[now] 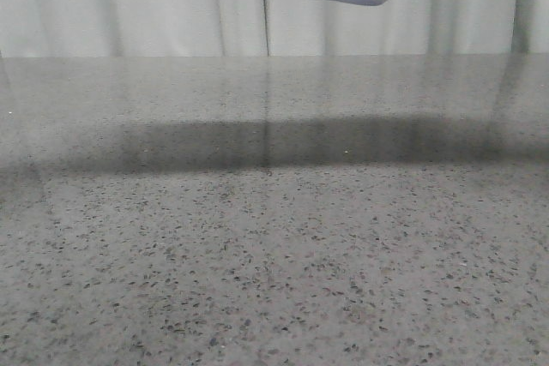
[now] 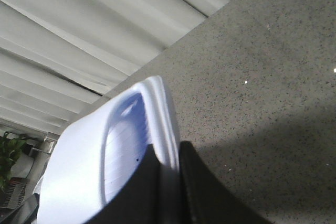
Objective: Insert blue slippers together front up
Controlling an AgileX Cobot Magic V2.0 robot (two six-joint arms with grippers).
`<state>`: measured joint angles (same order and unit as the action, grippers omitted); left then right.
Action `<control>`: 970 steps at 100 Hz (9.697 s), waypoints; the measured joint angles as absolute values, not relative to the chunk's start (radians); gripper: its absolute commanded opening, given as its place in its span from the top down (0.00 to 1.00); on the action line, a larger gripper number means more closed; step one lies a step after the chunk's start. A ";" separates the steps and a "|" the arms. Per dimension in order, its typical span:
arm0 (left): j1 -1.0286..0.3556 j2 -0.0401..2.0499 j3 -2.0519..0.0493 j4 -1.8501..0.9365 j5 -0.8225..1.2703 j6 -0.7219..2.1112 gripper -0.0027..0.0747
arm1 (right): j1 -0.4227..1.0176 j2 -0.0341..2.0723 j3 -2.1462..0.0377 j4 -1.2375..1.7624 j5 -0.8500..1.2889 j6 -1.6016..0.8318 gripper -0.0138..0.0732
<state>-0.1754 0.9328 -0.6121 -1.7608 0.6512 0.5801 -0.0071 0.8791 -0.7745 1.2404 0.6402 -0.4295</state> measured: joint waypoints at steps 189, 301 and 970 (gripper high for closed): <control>-0.174 0.941 -0.689 -1.769 0.958 0.693 0.93 | -0.009 0.980 -0.768 1.105 0.591 -0.495 0.96; -0.174 0.941 -0.719 -1.761 0.993 0.666 0.93 | -0.010 1.243 -0.720 1.497 0.736 -0.806 0.96; -0.175 0.317 -0.356 -1.456 -0.223 1.365 0.46 | 0.132 0.661 -0.690 1.725 0.068 -1.821 0.21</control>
